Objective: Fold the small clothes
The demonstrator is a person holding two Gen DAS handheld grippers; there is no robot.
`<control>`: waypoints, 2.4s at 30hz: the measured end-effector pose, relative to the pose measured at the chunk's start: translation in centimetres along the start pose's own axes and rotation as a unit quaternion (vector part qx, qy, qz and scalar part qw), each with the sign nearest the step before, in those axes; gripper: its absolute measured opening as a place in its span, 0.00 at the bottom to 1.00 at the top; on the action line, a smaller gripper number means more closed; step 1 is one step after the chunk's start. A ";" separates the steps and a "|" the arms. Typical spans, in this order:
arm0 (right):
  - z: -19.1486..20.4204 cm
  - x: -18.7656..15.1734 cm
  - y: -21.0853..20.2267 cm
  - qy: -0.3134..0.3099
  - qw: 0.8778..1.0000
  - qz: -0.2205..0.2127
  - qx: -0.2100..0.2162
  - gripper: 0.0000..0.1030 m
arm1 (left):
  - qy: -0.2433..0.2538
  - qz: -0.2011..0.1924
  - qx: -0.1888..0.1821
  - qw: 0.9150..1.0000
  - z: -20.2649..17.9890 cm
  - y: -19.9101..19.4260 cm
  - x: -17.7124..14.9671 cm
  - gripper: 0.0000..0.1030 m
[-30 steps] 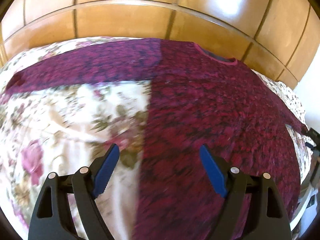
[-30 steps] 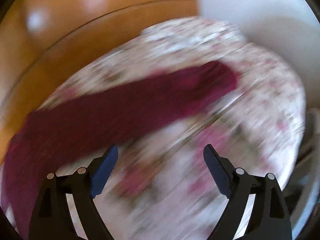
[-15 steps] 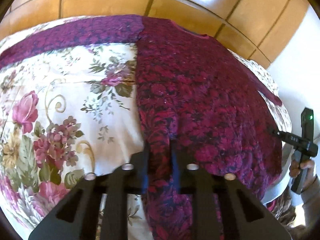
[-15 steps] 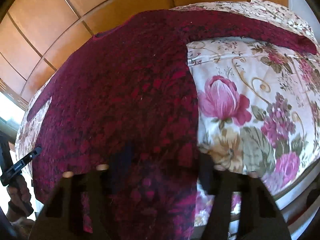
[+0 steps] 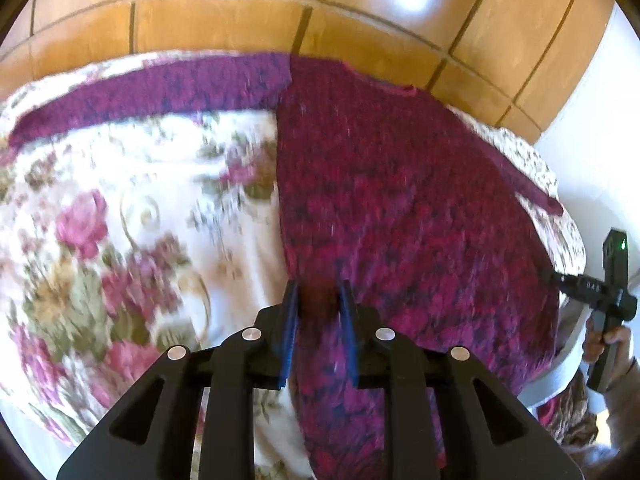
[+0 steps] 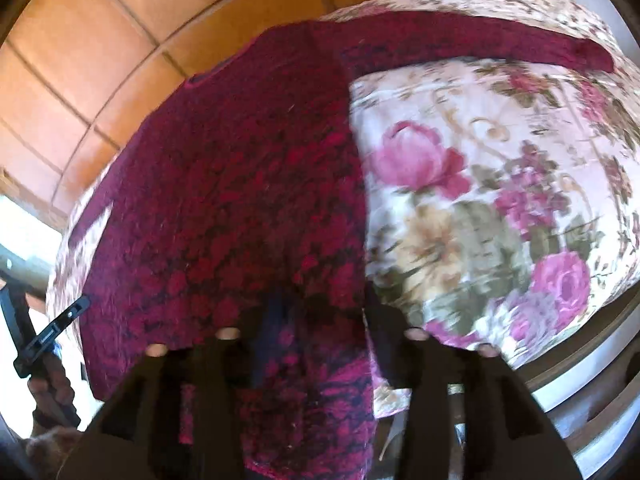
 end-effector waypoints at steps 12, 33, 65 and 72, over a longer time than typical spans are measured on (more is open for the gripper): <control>-18.4 9.0 -0.3 0.249 0.959 -0.123 -0.057 0.48 | 0.013 -0.021 -0.012 1.000 -5.5 4.0 5.5 0.65; -23.4 22.7 0.1 0.203 0.950 -0.147 -0.188 0.12 | 0.067 0.001 0.026 0.997 -7.2 11.7 5.6 0.96; 11.1 19.8 11.0 -0.115 0.990 -0.083 0.010 0.89 | -0.008 -0.005 -0.056 0.998 -6.9 9.3 8.7 0.96; 5.6 15.7 10.6 -0.036 0.997 -0.072 -0.008 0.91 | -0.051 0.013 -0.088 0.995 -8.2 10.9 13.4 0.77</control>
Point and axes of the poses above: each gripper's, at about its wrist camera, not at the fingertips, and y roughly the way its jaws point, z to its left, x to its top, the point moved 6 cm from there along y, roughly the way its jaws point, and after that the axes turned 15 degrees about -y, right-handed, at the moved point
